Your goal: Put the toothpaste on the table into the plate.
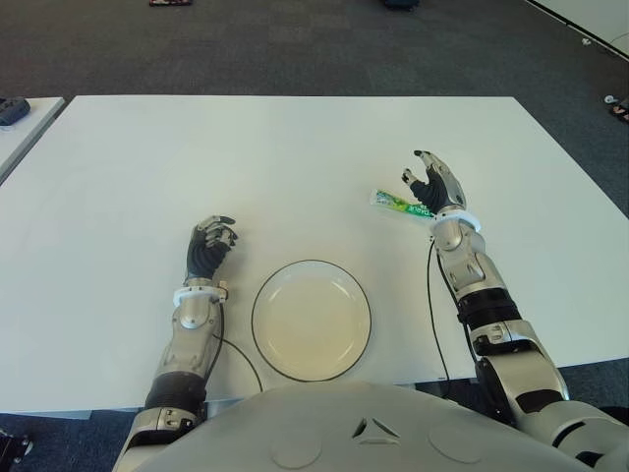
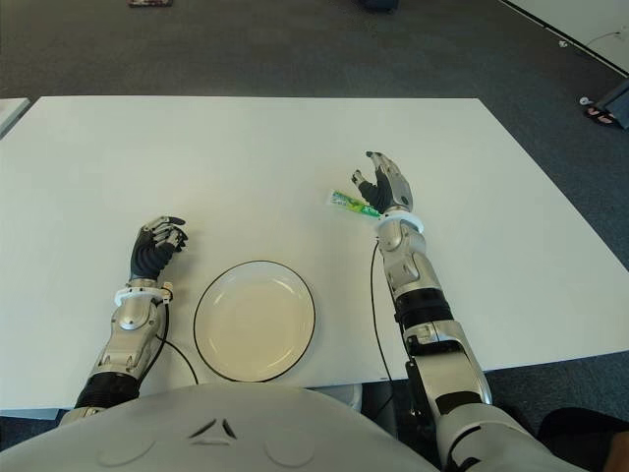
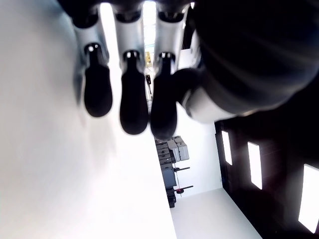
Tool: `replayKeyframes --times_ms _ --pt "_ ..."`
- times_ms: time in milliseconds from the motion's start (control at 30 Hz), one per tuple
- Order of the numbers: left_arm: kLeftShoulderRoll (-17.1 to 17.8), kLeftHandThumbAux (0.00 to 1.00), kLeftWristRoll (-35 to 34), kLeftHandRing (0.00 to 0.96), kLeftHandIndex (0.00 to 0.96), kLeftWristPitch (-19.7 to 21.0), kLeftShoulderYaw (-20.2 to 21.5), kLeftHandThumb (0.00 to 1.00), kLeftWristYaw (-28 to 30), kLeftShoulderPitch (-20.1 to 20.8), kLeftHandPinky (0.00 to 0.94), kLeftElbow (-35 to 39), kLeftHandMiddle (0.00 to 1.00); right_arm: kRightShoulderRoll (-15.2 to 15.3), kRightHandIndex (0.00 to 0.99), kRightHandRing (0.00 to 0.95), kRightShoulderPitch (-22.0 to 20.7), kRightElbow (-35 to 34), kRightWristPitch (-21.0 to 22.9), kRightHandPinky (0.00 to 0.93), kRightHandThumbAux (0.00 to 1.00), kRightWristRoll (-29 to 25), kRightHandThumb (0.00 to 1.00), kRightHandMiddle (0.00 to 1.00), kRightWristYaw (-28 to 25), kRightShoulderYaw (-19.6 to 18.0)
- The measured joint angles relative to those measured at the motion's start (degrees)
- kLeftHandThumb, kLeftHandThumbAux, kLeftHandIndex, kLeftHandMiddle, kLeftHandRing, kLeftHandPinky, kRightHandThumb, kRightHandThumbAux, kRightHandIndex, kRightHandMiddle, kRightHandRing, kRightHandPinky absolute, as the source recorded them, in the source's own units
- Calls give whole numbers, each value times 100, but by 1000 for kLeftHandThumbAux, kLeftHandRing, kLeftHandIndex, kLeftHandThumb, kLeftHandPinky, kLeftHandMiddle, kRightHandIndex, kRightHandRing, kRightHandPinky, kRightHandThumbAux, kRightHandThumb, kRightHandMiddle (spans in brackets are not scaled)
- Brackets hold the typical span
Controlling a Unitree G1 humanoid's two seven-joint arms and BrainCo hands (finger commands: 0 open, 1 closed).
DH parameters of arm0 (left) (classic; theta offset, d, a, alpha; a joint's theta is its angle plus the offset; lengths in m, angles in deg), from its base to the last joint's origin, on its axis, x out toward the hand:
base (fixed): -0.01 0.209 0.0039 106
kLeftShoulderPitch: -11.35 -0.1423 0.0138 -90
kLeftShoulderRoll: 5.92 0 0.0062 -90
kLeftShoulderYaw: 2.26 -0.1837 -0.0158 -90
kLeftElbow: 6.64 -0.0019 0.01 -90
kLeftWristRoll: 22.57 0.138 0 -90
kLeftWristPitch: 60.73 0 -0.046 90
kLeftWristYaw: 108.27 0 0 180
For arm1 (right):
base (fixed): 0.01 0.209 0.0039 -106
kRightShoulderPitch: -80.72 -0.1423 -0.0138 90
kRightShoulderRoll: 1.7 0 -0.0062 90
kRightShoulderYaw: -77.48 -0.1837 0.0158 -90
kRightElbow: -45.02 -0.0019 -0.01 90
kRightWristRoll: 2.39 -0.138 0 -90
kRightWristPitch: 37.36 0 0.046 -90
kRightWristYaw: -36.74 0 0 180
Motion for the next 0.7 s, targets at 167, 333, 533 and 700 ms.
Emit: replayKeyframes --times_ms 167,333,533,700 --pt "-17 718 -4 634 430 -5 2 706 0 -9 606 6 631 43 0 0 -388 589 263 0 195 132 511 0 -48 231" --pt "-44 718 -2 632 430 -1 0 706 -1 -18 601 25 627 56 0 0 -849 1398 412 0 196 184 492 0 -101 512" --pt "-76 718 4 624 430 20 -5 706 -3 -21 602 62 617 38 0 0 -1522 2627 439 0 203 239 479 0 -222 907" --pt "-93 719 7 625 430 24 -4 705 -3 -23 603 64 618 2 0 0 -1890 3278 435 0 212 246 480 0 -296 1148"
